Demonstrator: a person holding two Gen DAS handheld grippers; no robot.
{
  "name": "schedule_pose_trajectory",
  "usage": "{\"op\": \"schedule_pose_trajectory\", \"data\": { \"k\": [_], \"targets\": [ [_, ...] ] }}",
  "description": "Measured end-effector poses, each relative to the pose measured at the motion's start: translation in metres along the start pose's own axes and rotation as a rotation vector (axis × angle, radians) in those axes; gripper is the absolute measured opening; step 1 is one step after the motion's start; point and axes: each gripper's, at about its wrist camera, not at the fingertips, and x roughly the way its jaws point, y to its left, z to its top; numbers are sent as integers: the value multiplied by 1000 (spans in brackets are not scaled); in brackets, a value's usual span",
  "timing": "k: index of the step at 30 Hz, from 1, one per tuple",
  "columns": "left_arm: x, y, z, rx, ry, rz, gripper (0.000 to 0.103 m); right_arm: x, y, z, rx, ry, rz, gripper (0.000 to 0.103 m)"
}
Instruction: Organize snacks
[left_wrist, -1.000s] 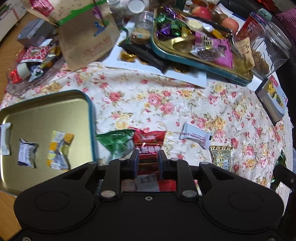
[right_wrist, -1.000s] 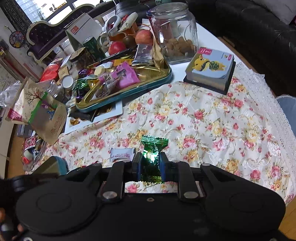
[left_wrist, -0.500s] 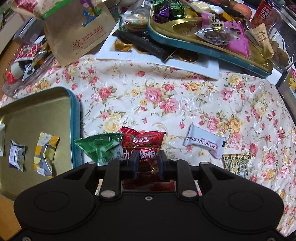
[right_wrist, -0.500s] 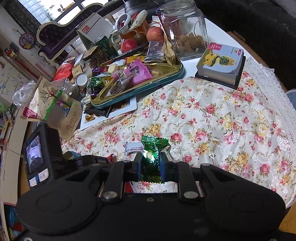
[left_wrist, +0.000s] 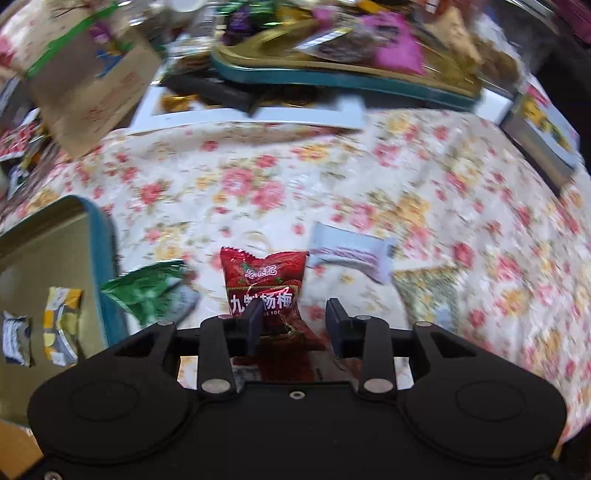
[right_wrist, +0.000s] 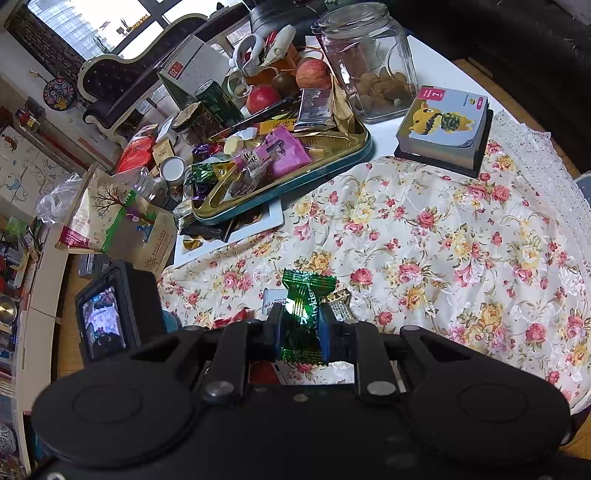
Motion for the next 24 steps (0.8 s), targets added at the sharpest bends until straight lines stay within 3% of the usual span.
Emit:
{"op": "schedule_pose_trajectory", "data": {
  "k": [3, 9, 15, 17, 24],
  "targets": [
    [-5, 1, 0, -34, 0, -61, 44, -1, -1, 0, 7, -2, -1, 21],
    [-9, 8, 3, -69, -78, 53, 43, -2, -3, 1, 19, -9, 1, 21],
    [7, 5, 1, -57, -23, 33, 44, -3, -1, 1, 17, -4, 10, 21],
    [10, 3, 1, -51, -26, 41, 51, -3, -3, 1, 22, -4, 11, 21],
    [10, -4, 1, -36, -53, 67, 52, -2, -3, 1, 26, -1, 13, 21]
  ]
}}
